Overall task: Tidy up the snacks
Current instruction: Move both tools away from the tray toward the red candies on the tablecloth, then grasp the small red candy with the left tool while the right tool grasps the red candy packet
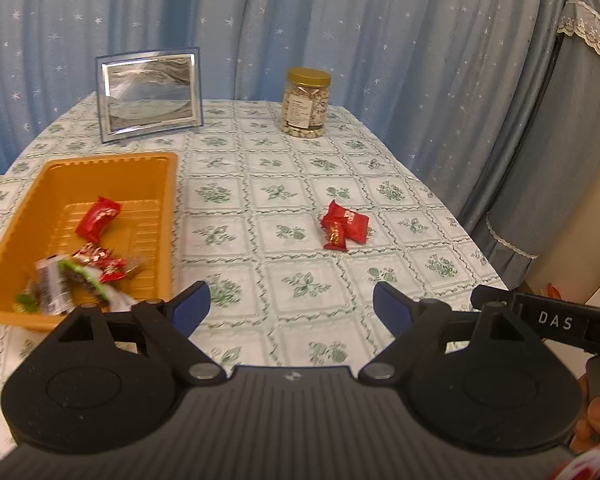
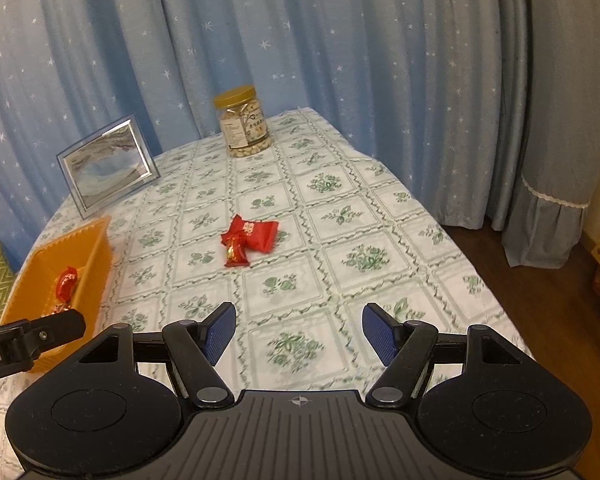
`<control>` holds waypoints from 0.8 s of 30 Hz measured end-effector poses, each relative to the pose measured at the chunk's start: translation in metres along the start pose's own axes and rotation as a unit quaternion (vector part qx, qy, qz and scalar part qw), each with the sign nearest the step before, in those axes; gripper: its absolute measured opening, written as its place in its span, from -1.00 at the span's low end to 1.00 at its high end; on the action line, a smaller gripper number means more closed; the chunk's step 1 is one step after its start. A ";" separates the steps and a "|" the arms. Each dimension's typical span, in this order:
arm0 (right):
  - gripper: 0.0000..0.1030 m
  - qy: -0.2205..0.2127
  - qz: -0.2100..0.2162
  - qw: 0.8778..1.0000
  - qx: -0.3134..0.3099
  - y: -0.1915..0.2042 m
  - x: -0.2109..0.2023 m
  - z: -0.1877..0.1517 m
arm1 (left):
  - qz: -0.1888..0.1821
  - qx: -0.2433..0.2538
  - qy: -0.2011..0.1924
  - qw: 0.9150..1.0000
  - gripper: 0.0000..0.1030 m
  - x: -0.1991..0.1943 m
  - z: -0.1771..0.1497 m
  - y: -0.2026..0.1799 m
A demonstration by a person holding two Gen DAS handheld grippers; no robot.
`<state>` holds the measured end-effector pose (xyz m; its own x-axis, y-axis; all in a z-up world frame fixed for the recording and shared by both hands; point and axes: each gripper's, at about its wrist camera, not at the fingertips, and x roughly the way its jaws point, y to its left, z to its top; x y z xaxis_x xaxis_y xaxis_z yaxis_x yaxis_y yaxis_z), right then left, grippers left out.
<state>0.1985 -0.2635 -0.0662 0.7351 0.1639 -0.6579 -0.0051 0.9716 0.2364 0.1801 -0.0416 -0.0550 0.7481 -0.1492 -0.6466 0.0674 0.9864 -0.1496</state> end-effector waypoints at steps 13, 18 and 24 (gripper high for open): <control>0.36 0.010 0.011 0.998 -0.056 -0.030 0.068 0.032 | -0.009 0.004 0.006 1.000 0.65 0.092 0.017 -0.026; 0.36 0.009 0.016 0.997 -0.072 -0.041 0.096 0.039 | -0.012 0.014 0.010 1.000 0.51 0.130 0.018 -0.037; 0.35 0.011 0.028 0.995 -0.092 -0.045 0.125 0.043 | -0.008 0.026 0.009 1.000 0.31 0.167 0.017 -0.046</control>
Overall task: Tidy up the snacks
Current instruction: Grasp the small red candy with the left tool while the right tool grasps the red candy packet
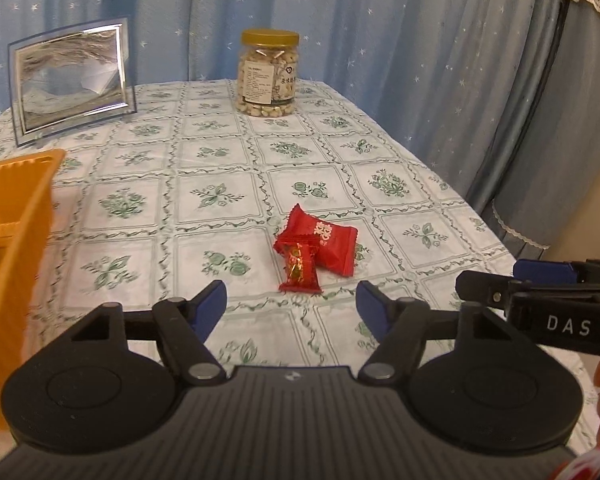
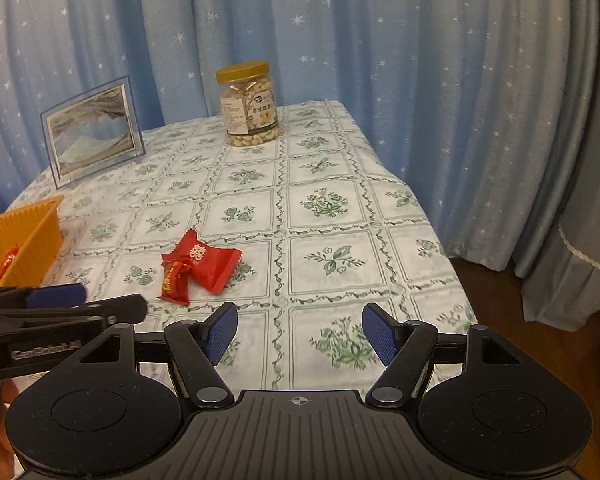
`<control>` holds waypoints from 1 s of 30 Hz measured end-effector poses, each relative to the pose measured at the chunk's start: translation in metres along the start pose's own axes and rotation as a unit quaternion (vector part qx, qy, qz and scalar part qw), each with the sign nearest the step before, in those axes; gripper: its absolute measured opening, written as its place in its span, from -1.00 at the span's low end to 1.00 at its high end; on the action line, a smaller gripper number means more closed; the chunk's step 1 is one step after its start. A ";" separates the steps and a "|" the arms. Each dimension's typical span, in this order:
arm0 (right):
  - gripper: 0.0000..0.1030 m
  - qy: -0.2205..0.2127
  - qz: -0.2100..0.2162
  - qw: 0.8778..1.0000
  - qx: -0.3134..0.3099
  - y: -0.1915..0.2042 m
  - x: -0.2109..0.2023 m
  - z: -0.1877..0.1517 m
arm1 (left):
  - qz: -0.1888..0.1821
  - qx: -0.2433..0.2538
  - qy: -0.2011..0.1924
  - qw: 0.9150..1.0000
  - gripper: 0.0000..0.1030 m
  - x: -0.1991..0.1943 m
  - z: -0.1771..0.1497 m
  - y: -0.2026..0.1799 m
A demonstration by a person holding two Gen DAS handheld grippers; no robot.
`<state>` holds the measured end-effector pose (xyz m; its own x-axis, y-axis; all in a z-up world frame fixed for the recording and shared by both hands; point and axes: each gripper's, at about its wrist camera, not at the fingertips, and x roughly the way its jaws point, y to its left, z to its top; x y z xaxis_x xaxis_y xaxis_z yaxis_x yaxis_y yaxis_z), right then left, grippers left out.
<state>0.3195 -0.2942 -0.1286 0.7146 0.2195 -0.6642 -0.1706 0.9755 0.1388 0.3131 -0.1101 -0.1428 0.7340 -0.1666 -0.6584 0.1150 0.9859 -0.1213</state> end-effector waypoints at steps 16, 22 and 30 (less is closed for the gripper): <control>0.35 0.006 0.001 1.000 -0.020 -0.001 0.030 0.005 | -0.007 0.012 0.006 1.000 -0.65 0.051 0.006 0.004; 0.35 0.002 0.024 0.998 -0.057 0.016 0.040 0.011 | 0.002 0.013 0.006 1.000 -0.67 0.032 0.004 0.019; 0.35 -0.001 0.070 0.984 -0.167 0.055 0.070 0.021 | 0.020 -0.012 0.004 1.000 -0.67 0.003 -0.001 0.049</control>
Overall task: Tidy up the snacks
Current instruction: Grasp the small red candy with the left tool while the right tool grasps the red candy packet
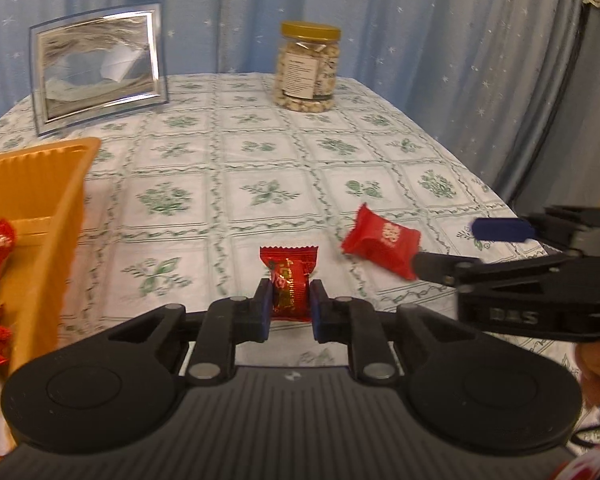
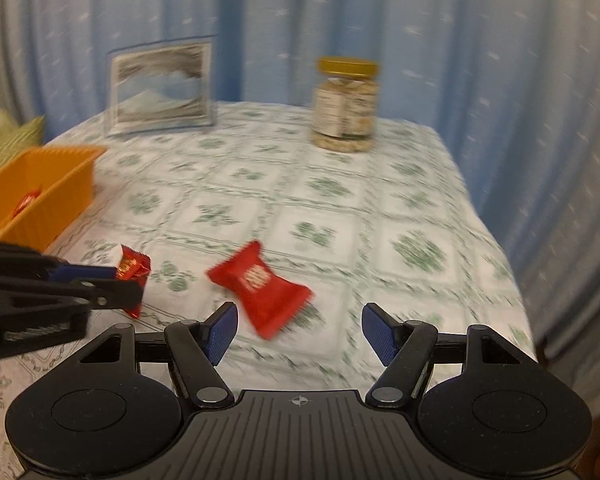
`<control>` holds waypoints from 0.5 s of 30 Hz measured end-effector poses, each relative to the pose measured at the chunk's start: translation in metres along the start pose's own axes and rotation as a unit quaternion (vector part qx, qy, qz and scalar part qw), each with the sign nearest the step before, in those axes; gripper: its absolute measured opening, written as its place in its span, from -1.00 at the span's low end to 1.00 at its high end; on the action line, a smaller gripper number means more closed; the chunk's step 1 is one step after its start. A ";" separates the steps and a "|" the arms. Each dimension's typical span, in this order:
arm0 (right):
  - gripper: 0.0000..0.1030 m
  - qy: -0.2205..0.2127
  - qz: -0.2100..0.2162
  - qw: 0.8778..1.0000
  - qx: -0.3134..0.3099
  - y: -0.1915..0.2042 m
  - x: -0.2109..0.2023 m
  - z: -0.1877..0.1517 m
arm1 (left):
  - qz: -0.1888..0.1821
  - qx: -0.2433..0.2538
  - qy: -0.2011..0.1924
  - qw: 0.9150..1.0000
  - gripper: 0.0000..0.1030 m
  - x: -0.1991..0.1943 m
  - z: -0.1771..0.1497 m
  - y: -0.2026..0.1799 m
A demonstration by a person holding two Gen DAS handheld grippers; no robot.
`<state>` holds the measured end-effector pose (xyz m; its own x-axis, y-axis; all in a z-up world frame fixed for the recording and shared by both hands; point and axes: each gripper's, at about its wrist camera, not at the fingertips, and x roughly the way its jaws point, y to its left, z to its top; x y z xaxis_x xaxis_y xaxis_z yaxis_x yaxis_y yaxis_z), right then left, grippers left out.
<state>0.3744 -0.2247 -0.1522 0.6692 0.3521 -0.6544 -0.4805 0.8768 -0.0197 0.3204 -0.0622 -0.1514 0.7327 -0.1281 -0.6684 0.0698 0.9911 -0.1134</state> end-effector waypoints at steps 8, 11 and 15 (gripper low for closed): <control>0.35 0.012 0.002 0.994 -0.113 0.022 0.039 0.010 | 0.001 -0.015 0.007 1.000 -0.67 -0.009 -0.004 0.014; -0.01 0.027 0.001 0.990 -0.139 0.027 0.050 0.010 | -0.001 -0.017 0.007 1.000 -0.67 -0.011 -0.004 0.016; -0.30 0.033 -0.005 0.988 -0.149 0.030 0.052 0.008 | -0.004 -0.021 0.008 1.000 -0.67 -0.012 -0.004 0.017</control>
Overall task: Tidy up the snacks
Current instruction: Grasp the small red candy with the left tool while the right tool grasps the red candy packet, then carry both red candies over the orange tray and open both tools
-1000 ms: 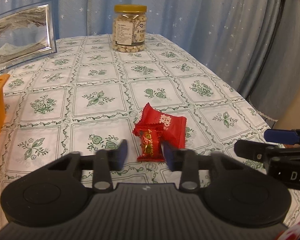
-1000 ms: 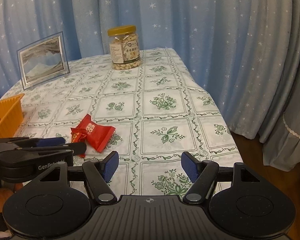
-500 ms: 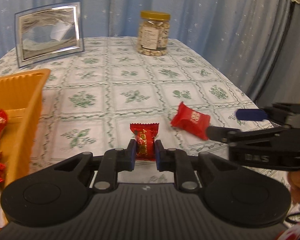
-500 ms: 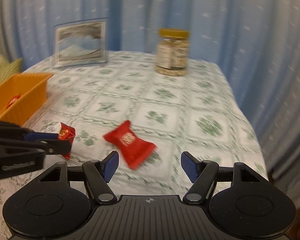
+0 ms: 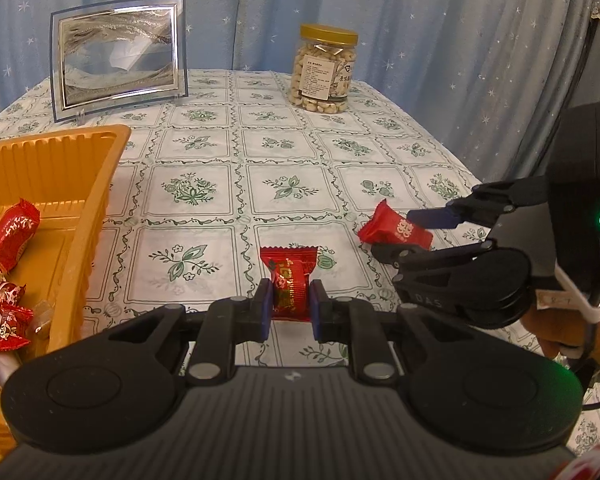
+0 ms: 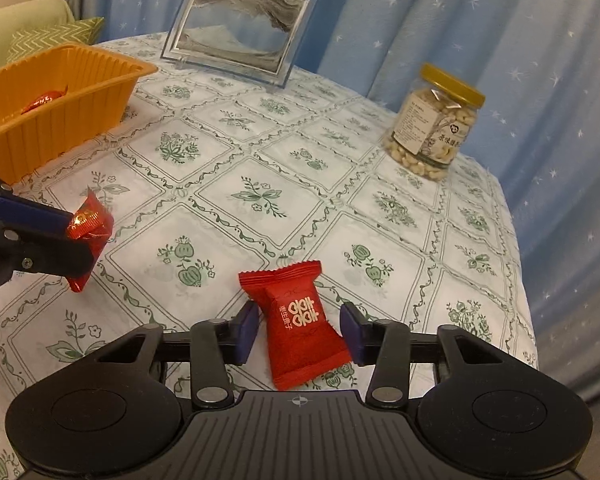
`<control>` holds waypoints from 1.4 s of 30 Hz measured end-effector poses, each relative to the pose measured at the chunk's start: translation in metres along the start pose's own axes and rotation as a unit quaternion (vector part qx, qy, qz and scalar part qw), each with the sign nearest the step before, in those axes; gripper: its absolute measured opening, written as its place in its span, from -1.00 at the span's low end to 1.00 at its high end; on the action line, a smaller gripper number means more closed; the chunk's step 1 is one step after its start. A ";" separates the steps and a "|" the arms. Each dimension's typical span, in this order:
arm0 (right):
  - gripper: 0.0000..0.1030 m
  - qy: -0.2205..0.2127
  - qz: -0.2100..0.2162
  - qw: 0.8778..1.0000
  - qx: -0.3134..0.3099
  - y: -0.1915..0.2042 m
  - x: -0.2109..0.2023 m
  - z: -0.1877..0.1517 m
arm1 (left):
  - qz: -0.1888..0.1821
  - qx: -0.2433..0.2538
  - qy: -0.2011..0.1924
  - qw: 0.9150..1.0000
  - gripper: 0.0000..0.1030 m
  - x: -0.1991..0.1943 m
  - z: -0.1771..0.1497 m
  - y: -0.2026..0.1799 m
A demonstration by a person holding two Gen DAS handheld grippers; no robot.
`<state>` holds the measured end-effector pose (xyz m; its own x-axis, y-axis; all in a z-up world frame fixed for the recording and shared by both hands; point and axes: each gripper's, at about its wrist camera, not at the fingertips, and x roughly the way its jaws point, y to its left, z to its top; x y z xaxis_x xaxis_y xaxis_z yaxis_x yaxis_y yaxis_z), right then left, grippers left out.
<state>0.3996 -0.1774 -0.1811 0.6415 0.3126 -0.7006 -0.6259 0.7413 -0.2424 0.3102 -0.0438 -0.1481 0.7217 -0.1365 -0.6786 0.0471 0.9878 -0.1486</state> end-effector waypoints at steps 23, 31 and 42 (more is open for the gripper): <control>-0.49 0.024 -0.012 0.962 0.273 0.039 -0.141 -0.015 | -0.013 0.015 -0.012 1.000 -0.67 -0.104 -0.018 -0.007; -0.49 -0.008 -0.022 0.953 0.303 0.064 -0.206 -0.011 | -0.007 0.018 -0.021 1.000 -0.67 -0.161 -0.032 0.000; -0.49 -0.021 -0.012 0.948 0.317 0.108 -0.245 -0.014 | 0.006 0.019 -0.028 0.999 -0.67 -0.210 -0.051 0.016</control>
<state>0.1686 -0.1822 -0.0444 0.6776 0.3040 -0.6697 -0.2267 0.9526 0.2032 0.1241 -0.0033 -0.0446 0.7601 -0.1220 -0.6382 0.0642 0.9915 -0.1131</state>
